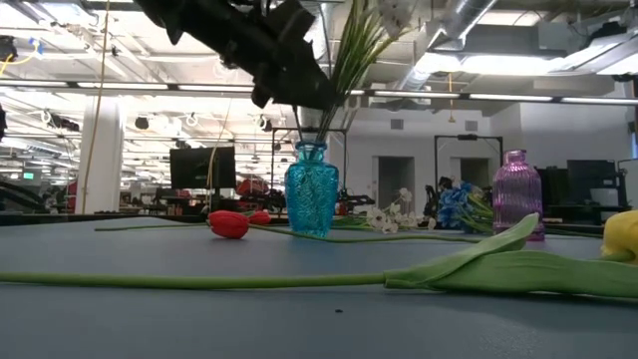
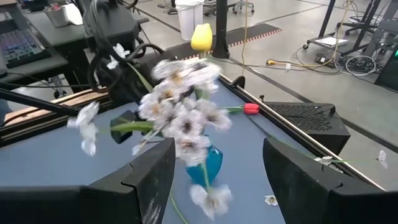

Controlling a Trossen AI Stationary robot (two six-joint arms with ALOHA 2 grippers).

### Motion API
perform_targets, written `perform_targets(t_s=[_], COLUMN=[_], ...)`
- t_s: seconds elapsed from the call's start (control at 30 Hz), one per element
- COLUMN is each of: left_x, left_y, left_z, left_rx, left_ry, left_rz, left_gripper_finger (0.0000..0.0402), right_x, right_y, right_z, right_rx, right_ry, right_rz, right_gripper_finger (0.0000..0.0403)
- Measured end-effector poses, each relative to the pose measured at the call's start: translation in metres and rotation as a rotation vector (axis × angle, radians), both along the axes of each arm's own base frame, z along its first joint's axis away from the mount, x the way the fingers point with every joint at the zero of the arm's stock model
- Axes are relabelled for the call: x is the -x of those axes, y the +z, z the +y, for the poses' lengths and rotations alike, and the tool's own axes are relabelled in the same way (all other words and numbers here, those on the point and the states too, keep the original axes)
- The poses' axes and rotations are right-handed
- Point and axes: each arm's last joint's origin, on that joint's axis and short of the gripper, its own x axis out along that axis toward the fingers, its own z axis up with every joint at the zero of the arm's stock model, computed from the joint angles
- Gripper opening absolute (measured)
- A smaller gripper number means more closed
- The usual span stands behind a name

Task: Sort flowers into vase by color
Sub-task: Put the bottom white flowers into the blue vase, then put the white flowers into the blue vase

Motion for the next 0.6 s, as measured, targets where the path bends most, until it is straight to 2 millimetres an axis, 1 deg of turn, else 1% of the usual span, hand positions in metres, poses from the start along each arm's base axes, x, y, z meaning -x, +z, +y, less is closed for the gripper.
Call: perform_targets(t_s=[0.13, 0.23, 0.37, 0.53, 0.6], left_x=[0.008, 0.013, 0.015, 0.015, 0.016], left_y=[0.002, 0.003, 0.006, 0.006, 0.006], left_z=[0.004, 0.006, 0.005, 0.002, 0.0], left_rx=[0.016, 0.053, 0.141, 0.269, 0.311], left_ry=[0.003, -0.047, -0.192, -0.437, -0.495], left_rz=[0.051, 0.077, 0.075, 0.069, 0.068], left_gripper_finger=[0.0166, 0.0166, 0.0166, 0.0166, 0.0166], right_x=[0.0, 0.0, 0.0, -0.002, -0.003], right_y=[0.0, 0.0, 0.0, -0.001, -0.001], right_z=[0.0, 0.0, -0.001, -0.005, -0.007], right_rx=[0.002, 0.003, 0.006, 0.0, -0.01], right_ry=[0.0, 0.0, -0.005, -0.004, 0.003], right_rz=[0.005, 0.005, 0.007, 0.016, 0.023], right_gripper_finger=[0.027, 0.027, 0.027, 0.027, 0.027])
